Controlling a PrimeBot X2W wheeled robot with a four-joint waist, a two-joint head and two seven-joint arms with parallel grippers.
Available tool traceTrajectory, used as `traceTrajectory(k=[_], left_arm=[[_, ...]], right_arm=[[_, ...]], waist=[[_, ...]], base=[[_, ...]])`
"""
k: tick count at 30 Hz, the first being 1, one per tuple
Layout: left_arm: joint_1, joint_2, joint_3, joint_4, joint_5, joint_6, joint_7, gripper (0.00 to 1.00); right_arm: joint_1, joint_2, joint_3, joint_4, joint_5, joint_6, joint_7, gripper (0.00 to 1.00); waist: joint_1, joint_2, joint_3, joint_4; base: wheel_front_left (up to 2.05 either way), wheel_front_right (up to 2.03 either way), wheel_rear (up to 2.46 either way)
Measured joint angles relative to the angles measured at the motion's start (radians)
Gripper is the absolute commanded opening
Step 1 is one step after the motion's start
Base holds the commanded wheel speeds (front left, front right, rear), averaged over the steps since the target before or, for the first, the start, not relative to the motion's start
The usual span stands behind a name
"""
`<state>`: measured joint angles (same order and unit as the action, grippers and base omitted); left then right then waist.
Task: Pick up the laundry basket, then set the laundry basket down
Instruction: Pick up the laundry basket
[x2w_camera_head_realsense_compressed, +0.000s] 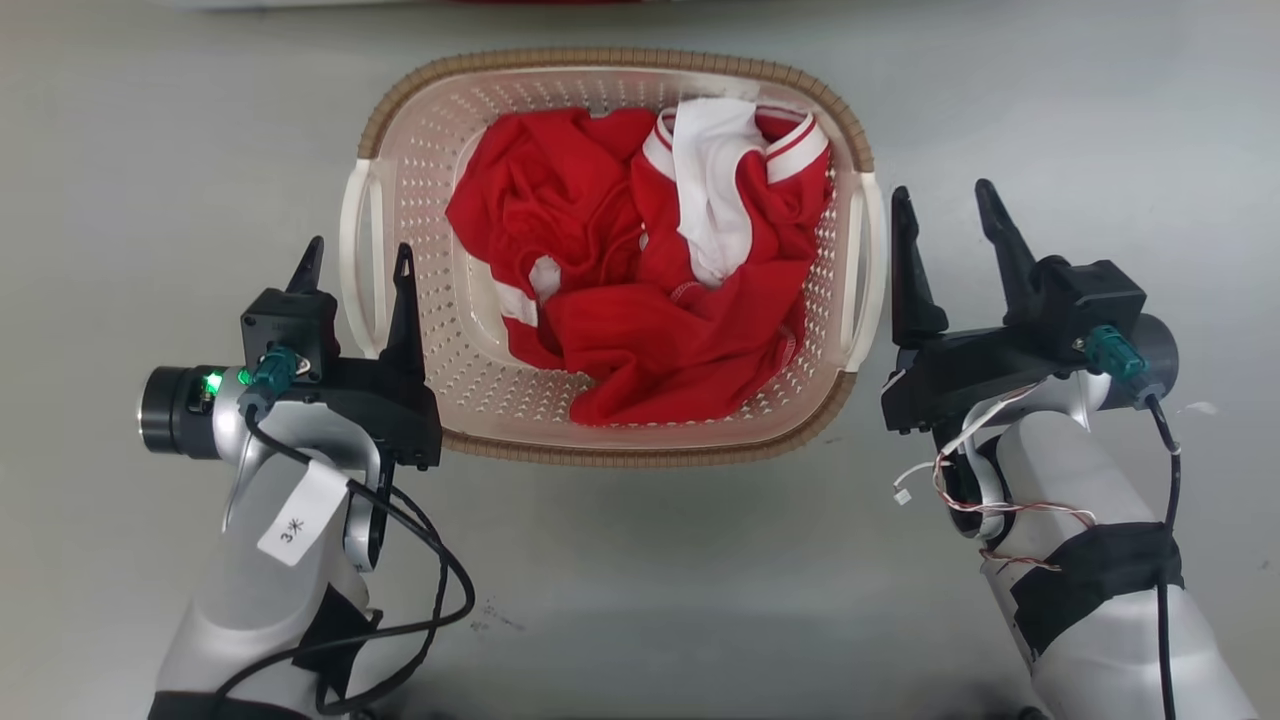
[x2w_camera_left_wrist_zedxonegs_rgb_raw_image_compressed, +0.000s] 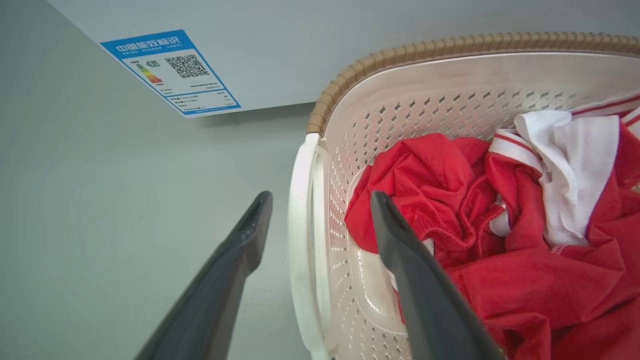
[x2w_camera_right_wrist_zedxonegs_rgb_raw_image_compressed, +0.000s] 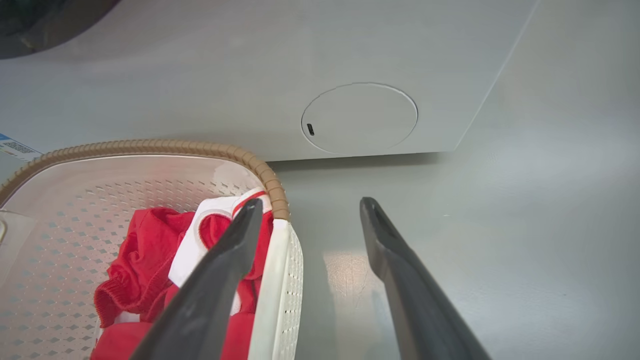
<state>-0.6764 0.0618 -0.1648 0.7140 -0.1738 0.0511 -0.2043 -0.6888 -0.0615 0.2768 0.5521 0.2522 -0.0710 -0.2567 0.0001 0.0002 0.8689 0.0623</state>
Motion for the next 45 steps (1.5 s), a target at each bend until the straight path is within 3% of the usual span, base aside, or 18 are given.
traceTrajectory(k=[22,32,33,34,35,36,37,39,40,45], left_arm=[[-0.125,-0.007,0.017,0.204,-0.01,-0.009,-0.017,1.0],[-0.177,-0.019,0.001,0.27,-0.016,-0.035,-0.018,1.0],[-0.182,-0.021,0.0,0.275,-0.016,-0.036,-0.018,0.89],[-0.187,-0.021,-0.002,0.28,-0.016,-0.043,-0.018,0.58],[-0.191,-0.022,-0.005,0.286,-0.016,-0.043,-0.018,0.46],[-0.195,-0.024,-0.007,0.29,-0.016,-0.044,-0.019,0.27],[-0.195,-0.024,-0.007,0.29,-0.016,-0.044,-0.019,0.0],[-0.202,-0.023,-0.01,0.298,-0.017,-0.061,-0.024,0.0],[-0.203,-0.025,-0.011,0.302,-0.018,-0.06,-0.028,0.0],[-0.205,-0.031,-0.014,0.326,-0.026,-0.062,-0.032,0.0]], right_arm=[[-0.053,-0.003,0.131,0.076,0.088,-0.018,0.0,1.0],[-0.087,-0.004,0.164,0.112,0.129,-0.032,0.0,1.0],[-0.09,-0.004,0.167,0.115,0.132,-0.034,0.0,1.0],[-0.095,-0.004,0.171,0.119,0.137,-0.035,0.0,0.96],[-0.101,-0.004,0.173,0.124,0.14,-0.035,0.0,0.82],[-0.106,-0.004,0.175,0.127,0.144,-0.035,0.0,0.67],[-0.106,-0.004,0.175,0.127,0.144,-0.035,0.0,0.44],[-0.111,-0.004,0.179,0.134,0.15,-0.036,0.0,0.12],[-0.112,-0.006,0.179,0.136,0.155,-0.043,0.0,0.0],[-0.123,-0.005,0.185,0.157,0.18,-0.053,0.0,0.0]], waist=[[-0.0001,-0.0001,0.091,0.017],[-0.0001,-0.0001,0.108,0.018],[-0.0001,-0.0002,0.109,0.017],[-0.0001,-0.0001,0.111,0.017],[-0.0001,-0.0001,0.112,0.017],[-0.0001,-0.0001,0.113,0.017],[-0.0001,-0.0001,0.113,0.017],[-0.0001,-0.0002,0.113,0.017],[-0.0002,-0.0002,0.113,0.017],[-0.0001,-0.0002,0.106,0.018]], base=[[0.0,0.0,0.0],[0.0,0.0,0.0],[0.0,0.0,0.0],[0.0,0.0,0.0],[0.0,0.0,0.0],[0.0,0.0,0.0],[0.0,0.0,0.0],[0.0,0.0,0.0],[0.0,0.0,0.0],[0.0,0.0,0.0]])
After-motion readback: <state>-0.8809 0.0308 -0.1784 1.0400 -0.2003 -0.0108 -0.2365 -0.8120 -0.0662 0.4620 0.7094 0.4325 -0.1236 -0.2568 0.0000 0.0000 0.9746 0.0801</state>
